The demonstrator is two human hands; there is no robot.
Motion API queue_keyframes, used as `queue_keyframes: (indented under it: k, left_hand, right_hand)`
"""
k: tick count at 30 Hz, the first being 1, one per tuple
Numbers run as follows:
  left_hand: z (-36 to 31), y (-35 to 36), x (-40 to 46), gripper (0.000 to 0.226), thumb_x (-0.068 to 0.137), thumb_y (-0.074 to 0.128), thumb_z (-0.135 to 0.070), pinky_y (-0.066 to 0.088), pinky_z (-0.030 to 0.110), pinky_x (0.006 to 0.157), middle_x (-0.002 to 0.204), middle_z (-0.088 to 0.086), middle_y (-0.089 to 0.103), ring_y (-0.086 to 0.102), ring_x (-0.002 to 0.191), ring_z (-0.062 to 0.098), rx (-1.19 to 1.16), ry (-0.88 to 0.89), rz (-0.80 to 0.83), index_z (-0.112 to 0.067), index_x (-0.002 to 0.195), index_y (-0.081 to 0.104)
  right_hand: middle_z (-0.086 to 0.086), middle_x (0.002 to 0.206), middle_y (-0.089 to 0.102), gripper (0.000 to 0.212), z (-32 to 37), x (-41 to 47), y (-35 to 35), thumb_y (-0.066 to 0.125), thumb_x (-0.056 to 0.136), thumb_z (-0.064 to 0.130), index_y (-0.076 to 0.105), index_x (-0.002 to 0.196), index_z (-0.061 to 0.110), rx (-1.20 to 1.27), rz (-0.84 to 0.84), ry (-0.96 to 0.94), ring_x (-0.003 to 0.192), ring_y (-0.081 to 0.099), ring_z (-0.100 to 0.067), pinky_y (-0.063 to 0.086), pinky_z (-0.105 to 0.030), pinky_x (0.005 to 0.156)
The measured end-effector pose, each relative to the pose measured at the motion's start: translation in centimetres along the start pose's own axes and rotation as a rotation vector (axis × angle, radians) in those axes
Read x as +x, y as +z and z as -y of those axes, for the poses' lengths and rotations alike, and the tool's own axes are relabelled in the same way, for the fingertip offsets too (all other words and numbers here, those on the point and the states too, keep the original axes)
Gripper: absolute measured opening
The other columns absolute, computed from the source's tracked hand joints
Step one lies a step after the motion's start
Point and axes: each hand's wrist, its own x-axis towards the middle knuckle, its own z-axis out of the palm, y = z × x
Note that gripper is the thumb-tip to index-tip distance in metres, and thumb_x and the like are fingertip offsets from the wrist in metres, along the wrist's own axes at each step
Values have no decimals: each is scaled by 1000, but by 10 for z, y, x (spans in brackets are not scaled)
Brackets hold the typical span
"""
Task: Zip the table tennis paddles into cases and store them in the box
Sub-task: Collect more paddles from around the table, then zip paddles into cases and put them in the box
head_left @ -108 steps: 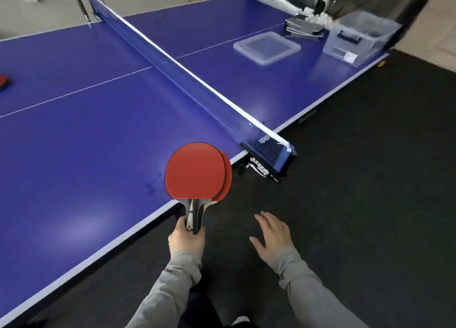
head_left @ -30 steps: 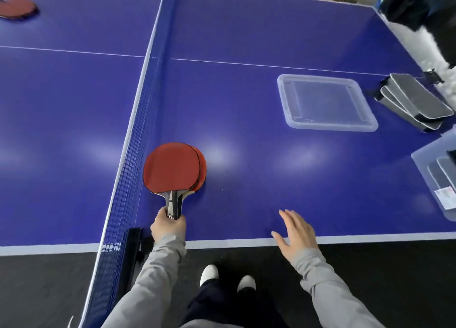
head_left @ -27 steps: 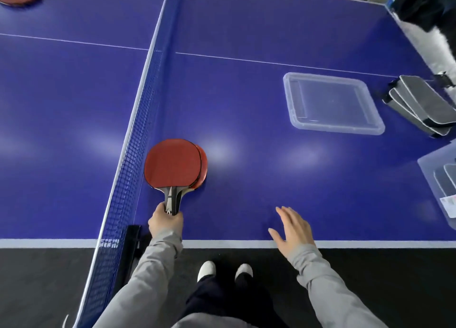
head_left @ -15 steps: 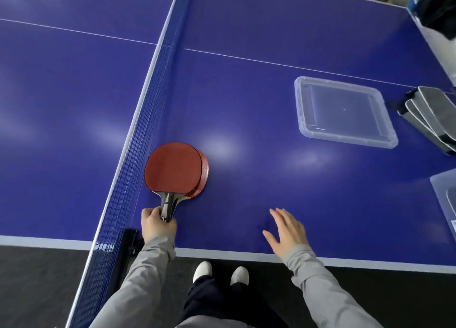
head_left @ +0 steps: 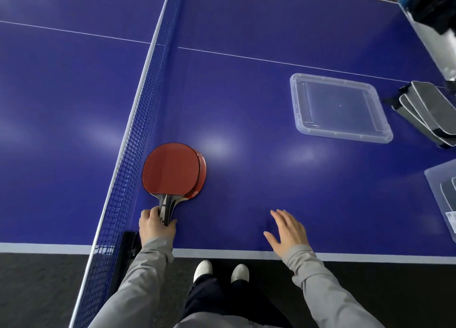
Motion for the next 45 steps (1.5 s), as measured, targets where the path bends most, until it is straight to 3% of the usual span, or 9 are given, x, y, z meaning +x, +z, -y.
queue_keyframes:
  k: [8, 13, 16, 19, 22, 35, 45]
  left_hand:
    - [0, -10, -22, 88, 71, 79, -32, 36, 49, 99, 135, 20, 43, 40, 125, 37, 98, 102, 15, -3, 140, 34]
    - [-6, -13, -43, 87, 73, 76, -38, 29, 48, 107, 151, 12, 32, 29, 140, 30, 270, 426, -102, -6, 143, 34]
    - [-20, -8, -53, 83, 77, 70, -44, 22, 45, 114, 153, 9, 28, 24, 143, 28, 404, 640, -23, -8, 143, 34]
    - [-37, 7, -57, 81, 89, 44, -57, 0, 37, 118, 159, 1, 4, -1, 147, 20, 558, 736, 152, -14, 150, 11]
    - [-62, 26, -59, 81, 92, 29, -61, -7, 36, 117, 159, -2, -8, -12, 146, 17, 706, 794, 270, -16, 150, -5]
    - [-184, 108, -133, 76, 93, 28, -60, 3, 41, 119, 159, -1, 6, -1, 147, 18, 894, 1063, 410, -16, 150, 3]
    - [-281, 211, -280, 72, 94, 33, -56, 6, 41, 119, 158, -2, 11, 3, 146, 16, 862, 1230, 414, -17, 149, 8]
  right_hand:
    - [2, 155, 19, 64, 7, -4, 2, 41, 93, 48, 19, 146, 21, 15, -8, 10, 144, 14, -15, 21, -35, 115]
    - [2, 156, 17, 64, 8, -9, 4, 41, 93, 49, 18, 147, 22, 36, -8, 30, 144, 13, -15, 21, -36, 116]
    - [2, 156, 17, 64, 7, -16, 6, 41, 93, 48, 18, 146, 22, 55, -12, 55, 145, 12, -16, 20, -37, 116]
    - [2, 156, 17, 64, 1, -26, 8, 41, 92, 49, 18, 146, 23, 71, -21, 98, 144, 13, -16, 21, -37, 115]
    - [1, 156, 16, 65, -9, -37, 8, 42, 92, 48, 17, 146, 22, 98, -22, 156, 144, 13, -17, 20, -39, 116]
    - [0, 156, 17, 64, -116, -97, 1, 43, 93, 44, 15, 147, 24, 259, -149, 390, 145, 11, -18, 17, -41, 117]
    - [2, 156, 14, 66, -280, -201, 9, 42, 92, 47, 13, 147, 25, 344, -228, 566, 145, 7, -16, 12, -41, 118]
